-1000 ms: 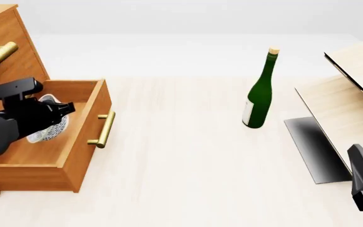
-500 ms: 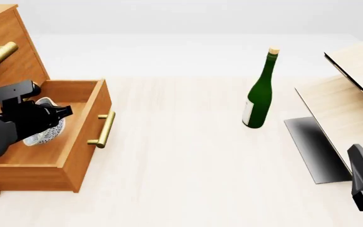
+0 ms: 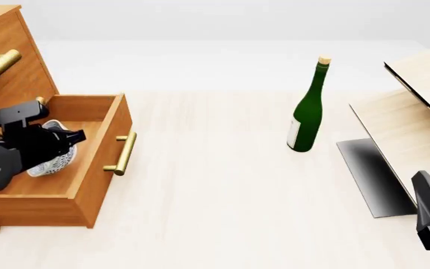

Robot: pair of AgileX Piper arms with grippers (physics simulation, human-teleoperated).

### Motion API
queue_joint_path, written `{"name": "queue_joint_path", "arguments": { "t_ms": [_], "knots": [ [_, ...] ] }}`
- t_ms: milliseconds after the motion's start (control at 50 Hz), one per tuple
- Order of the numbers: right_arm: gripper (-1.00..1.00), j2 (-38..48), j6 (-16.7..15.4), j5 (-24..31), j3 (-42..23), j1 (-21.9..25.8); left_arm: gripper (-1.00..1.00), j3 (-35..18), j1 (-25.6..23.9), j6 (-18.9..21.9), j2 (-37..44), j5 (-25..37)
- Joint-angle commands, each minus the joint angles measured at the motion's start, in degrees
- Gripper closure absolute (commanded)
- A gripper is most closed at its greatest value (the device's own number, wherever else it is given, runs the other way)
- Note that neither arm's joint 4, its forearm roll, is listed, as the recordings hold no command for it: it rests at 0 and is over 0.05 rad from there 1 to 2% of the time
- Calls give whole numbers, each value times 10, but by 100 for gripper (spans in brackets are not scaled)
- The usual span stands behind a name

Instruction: Put the bowl in the bottom drawer of the cabinet.

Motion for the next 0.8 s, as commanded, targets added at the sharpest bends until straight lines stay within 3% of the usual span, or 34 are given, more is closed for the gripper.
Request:
{"name": "queue_joint_path", "arguments": {
  "t_ms": [20,800],
  "knots": [
    [-100,0,0,0,0,0,100,2,-2,-3,5,-11],
    [-100,0,0,0,0,0,100,4,11,4,8,-18]
  ]
}}
